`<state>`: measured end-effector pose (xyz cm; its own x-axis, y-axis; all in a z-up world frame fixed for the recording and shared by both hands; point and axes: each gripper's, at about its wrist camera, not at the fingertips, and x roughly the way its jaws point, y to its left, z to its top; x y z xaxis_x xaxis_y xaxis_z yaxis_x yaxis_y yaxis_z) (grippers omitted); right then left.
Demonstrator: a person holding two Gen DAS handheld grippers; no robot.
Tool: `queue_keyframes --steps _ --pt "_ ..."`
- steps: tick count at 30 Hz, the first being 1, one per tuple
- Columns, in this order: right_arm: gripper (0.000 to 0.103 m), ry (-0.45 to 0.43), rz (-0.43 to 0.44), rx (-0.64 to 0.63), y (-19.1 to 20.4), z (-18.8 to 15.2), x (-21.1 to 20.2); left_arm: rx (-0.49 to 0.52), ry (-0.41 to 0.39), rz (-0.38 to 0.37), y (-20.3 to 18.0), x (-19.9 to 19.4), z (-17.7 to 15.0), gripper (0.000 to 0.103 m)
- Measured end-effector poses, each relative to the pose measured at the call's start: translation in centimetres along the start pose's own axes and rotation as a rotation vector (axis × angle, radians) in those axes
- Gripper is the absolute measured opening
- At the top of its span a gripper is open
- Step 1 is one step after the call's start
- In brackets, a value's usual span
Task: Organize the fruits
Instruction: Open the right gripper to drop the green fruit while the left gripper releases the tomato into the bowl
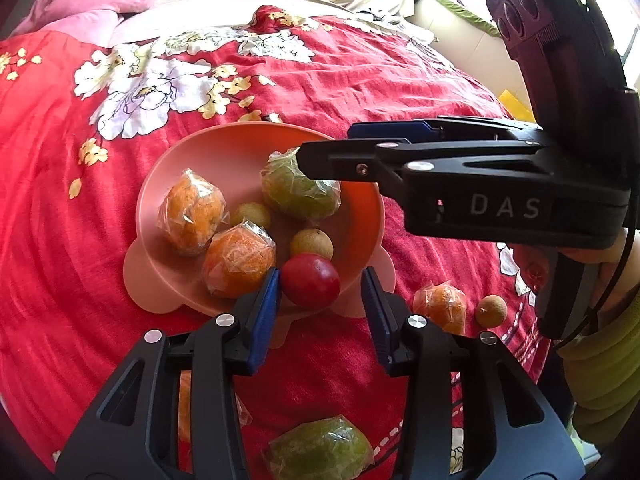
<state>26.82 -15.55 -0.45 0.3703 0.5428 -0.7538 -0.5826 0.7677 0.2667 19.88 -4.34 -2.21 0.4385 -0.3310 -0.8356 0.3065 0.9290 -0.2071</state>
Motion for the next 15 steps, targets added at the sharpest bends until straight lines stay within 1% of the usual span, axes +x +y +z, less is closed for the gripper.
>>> queue_keyframes --steps 1,3,5,7,11,15 --pt "0.057 -0.002 0.0 0.003 0.0 -0.1 -0.1 -0.001 -0.001 -0.001 0.0 0.0 0.0 0.035" --pt "0.058 -0.008 0.0 0.007 -0.1 -0.2 -0.4 -0.002 -0.003 0.001 0.0 -0.1 -0.1 0.035" --pt "0.062 -0.017 -0.002 0.013 -0.2 -0.3 -0.8 -0.003 -0.006 0.002 0.0 -0.2 -0.1 0.035" --pt "0.064 -0.024 0.001 0.023 -0.3 -0.3 -1.2 -0.004 -0.009 0.001 0.0 -0.5 -0.1 0.038" --pt "0.074 -0.045 0.004 0.05 -0.8 -0.3 -2.1 -0.003 -0.016 0.004 -0.2 -0.8 -0.2 0.042" --pt "0.077 -0.058 -0.005 0.056 -0.9 -0.3 -2.8 -0.002 -0.022 0.006 -0.3 -1.0 -0.2 0.045"
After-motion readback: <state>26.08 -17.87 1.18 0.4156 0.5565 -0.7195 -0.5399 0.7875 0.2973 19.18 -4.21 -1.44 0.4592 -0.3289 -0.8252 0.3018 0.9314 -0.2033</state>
